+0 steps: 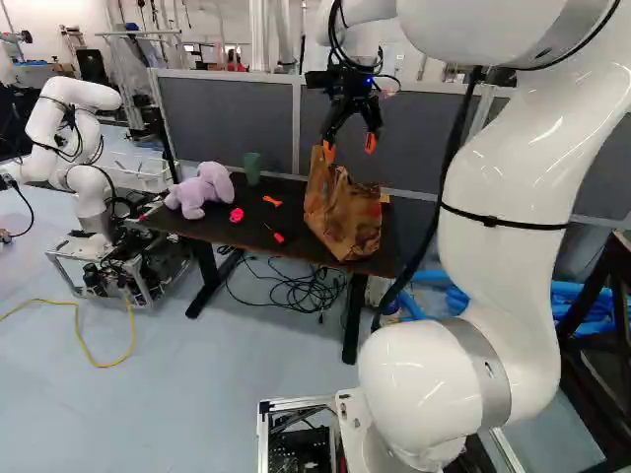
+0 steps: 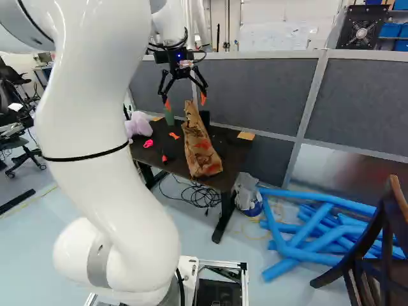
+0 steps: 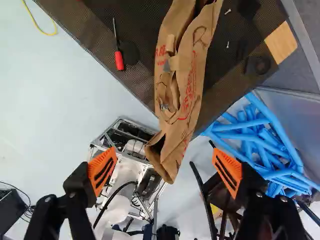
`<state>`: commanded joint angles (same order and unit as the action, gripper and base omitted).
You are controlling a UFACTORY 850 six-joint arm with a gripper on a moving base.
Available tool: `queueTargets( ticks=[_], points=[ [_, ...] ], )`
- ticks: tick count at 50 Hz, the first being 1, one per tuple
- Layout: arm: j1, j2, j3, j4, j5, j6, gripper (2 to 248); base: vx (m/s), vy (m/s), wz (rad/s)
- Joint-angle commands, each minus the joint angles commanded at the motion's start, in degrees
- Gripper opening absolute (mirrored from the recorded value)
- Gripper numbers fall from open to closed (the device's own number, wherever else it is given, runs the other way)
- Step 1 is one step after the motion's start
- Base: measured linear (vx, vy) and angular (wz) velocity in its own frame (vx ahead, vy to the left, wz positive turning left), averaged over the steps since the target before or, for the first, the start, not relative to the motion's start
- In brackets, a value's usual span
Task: Pick up the bag on the ground and place it on the table
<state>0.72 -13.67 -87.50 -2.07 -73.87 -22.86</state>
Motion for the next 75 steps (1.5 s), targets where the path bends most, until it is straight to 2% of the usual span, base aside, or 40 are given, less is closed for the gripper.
queueTargets(
  ticks=[75],
  points=[
    [0.0,0.0,0.0,0.0,0.0,0.0,247,-0.14,0.001,0.004]
  ],
)
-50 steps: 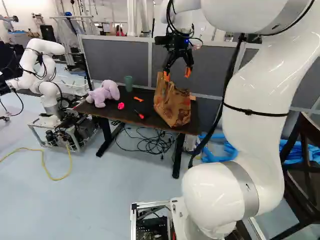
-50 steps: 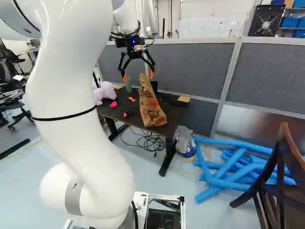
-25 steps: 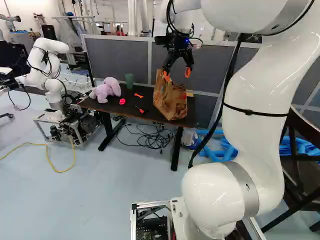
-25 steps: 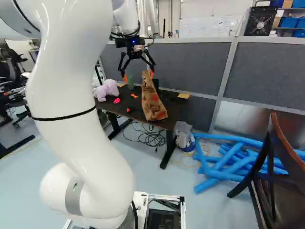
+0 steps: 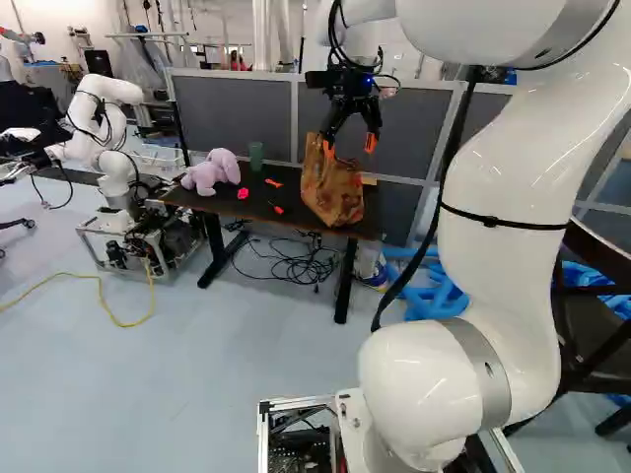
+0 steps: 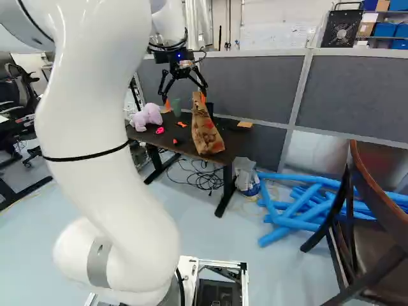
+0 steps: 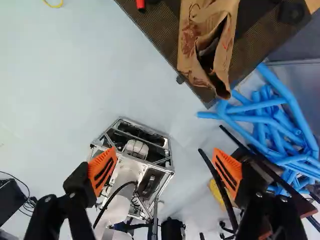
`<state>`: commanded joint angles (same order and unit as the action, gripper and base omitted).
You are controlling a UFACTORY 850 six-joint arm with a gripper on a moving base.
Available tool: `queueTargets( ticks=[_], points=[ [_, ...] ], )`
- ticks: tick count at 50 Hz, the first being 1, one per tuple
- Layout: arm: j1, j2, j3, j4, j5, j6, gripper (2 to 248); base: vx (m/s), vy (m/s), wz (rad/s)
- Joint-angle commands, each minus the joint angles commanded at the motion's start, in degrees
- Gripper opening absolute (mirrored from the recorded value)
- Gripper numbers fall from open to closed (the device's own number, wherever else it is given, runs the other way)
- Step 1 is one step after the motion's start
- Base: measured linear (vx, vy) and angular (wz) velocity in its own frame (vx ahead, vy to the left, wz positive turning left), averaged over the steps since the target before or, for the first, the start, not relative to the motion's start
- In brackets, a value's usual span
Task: Pick up the bag on the ground and place it on the table
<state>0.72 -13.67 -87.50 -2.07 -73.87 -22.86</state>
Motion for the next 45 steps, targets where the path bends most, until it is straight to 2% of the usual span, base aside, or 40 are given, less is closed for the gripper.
queueTargets(
  ticks=[45],
  points=[
    [0.0,0.0,0.0,0.0,0.0,0.0,247,-0.114,0.0,0.001]
  ],
)
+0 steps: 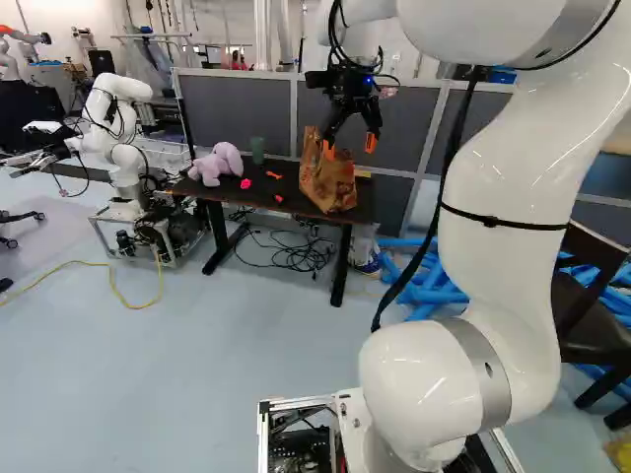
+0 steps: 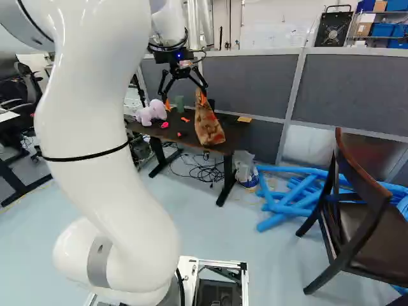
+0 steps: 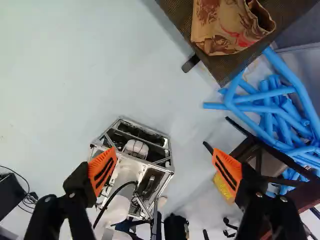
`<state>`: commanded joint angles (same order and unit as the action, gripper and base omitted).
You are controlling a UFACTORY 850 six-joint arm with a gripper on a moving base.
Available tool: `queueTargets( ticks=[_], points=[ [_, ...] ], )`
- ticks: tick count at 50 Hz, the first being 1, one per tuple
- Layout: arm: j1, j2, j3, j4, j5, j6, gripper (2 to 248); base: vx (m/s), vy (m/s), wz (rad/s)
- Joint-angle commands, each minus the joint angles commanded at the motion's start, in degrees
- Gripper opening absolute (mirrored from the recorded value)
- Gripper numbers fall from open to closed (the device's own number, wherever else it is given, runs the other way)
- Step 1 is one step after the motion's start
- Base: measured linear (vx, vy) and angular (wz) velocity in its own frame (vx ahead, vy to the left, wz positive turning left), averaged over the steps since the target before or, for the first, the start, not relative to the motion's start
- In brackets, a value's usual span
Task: Pick up the bag on the ground and place it on the table
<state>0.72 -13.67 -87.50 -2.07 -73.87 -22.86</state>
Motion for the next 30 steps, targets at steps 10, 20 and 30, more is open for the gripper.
queueTargets(
  ticks=[10,20,30],
  points=[
    [0.0,0.0,0.0,0.0,0.0,0.0,247,-0.006,-0.001,0.0],
    [0.0,0.0,0.0,0.0,0.0,0.0,247,0.009,-0.001,0.0],
    [0.0,0.1,0.4,0.0,0.6,0.1,247,0.0,0.0,0.0]
  ],
)
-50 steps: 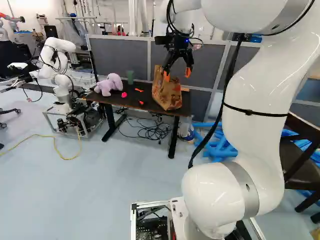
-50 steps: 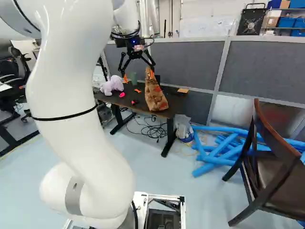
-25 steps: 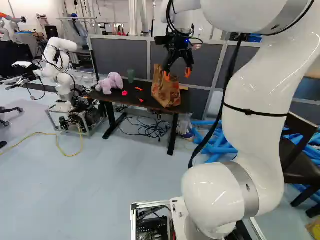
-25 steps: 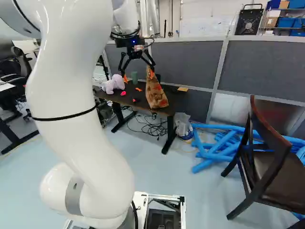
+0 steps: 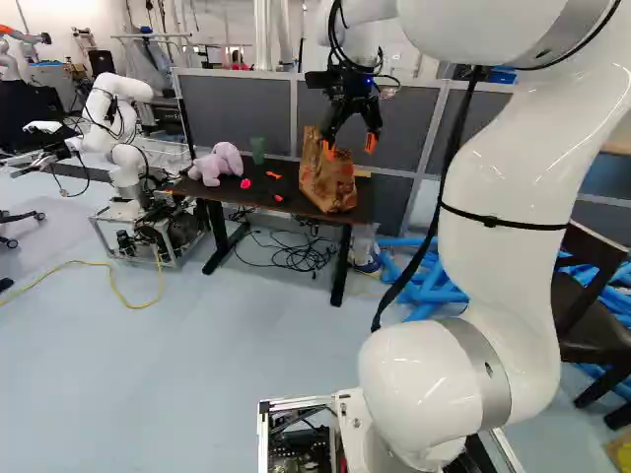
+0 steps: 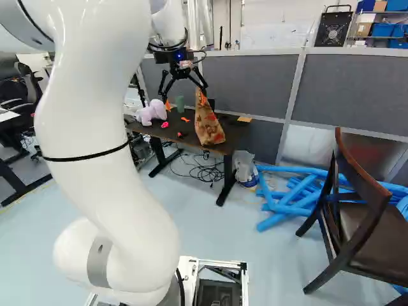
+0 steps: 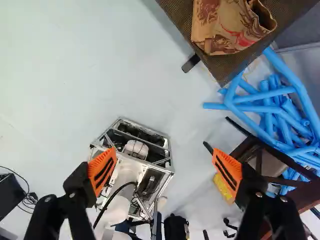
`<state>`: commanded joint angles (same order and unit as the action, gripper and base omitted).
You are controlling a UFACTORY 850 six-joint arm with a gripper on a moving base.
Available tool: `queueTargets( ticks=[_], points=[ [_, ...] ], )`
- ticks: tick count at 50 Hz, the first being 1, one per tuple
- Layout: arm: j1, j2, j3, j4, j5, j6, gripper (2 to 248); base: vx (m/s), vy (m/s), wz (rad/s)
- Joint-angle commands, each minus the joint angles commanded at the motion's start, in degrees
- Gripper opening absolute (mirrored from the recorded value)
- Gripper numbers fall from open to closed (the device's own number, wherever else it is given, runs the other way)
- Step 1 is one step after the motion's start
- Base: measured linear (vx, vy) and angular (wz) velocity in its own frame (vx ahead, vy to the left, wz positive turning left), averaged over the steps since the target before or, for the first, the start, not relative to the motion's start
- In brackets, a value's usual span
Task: Pick up the bag on the ground and place it on the table
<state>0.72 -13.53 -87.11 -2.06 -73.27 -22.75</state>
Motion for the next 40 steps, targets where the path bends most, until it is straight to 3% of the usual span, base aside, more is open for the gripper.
queueTargets(
  ticks=[40],
  points=[
    [-0.1,2.1,5.8,0.1,8.7,1.6,247,0.0,0.0,0.0]
  ],
)
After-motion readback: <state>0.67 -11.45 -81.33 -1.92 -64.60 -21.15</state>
